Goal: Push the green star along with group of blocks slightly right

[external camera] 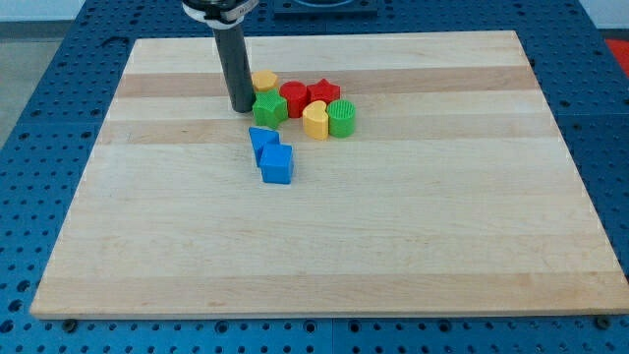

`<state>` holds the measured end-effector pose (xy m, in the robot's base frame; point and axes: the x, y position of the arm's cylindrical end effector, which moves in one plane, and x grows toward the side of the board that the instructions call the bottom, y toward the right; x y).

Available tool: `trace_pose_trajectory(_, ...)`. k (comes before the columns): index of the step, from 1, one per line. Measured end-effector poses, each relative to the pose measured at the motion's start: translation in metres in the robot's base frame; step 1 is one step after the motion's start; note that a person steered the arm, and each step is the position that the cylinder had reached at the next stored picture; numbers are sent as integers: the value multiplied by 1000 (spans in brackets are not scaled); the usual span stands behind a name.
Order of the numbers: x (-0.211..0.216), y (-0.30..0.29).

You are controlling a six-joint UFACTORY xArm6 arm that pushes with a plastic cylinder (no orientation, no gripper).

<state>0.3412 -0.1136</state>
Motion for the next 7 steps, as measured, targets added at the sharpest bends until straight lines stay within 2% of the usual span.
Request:
trace_pose_trajectory(3,23,19)
trace_pose_trajectory(7,24,72)
